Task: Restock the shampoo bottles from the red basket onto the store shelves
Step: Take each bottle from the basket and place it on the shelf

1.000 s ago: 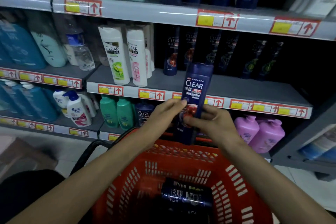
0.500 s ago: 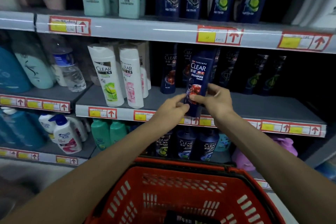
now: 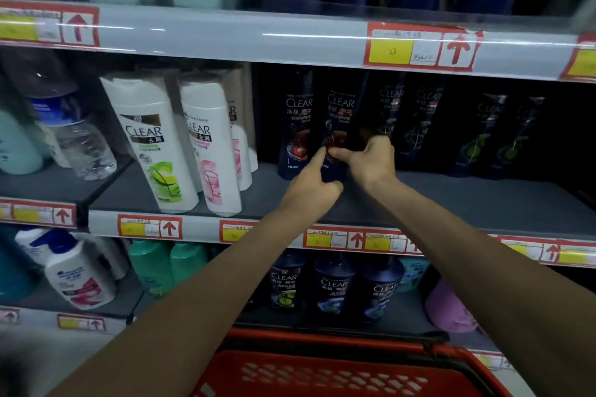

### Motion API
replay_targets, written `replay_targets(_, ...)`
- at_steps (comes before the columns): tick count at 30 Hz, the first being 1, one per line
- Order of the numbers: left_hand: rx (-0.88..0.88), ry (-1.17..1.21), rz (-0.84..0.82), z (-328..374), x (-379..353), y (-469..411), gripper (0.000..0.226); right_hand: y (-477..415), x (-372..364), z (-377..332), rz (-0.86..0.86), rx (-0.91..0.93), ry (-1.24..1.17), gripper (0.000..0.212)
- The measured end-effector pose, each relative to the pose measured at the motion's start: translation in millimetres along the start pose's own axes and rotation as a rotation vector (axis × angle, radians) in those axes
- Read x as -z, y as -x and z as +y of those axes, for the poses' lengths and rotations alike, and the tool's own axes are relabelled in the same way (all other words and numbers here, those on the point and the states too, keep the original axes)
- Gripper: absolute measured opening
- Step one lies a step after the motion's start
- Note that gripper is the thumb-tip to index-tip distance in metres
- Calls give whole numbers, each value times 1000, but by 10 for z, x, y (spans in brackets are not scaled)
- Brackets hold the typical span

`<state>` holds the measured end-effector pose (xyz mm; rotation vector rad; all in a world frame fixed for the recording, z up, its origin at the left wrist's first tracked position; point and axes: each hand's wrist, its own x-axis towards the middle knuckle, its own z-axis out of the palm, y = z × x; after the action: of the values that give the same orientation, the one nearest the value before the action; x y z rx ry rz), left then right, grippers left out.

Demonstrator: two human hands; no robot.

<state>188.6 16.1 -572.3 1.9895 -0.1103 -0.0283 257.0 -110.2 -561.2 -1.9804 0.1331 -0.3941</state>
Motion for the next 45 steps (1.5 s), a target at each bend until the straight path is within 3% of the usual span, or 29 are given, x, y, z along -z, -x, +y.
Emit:
replay_targets(6,3,-37,32,-82,-47,-56,86,-17,-109,89,11,39,78,47)
replay_targets(11,4,-109,12,-58,-38,14,88,50,-24,-34,-75,19,146,37)
replay_targets(18,63,-340,-5,100,113,277,98,436,376,-172,-268,16,372,84)
replay_targets(23,11,-666,144,321,204,573,88,774,646,-308,-351,18,595,94)
replay_targets(27,204,-612,227,460,167,781,79,1070,842,-465,-375,11,779,99)
replay_targets(31,313,-663,185,574,75,1015,83,1321,1044,-633,-389,44,879,99)
replay_targets(39,120,-901,21,692,169,1295,93,1648,1312,-634,-440,127,984,114)
replay_targets(45,-82,-955,-100,478,137,1873,95,2103,1515,-315,-561,180,920,123)
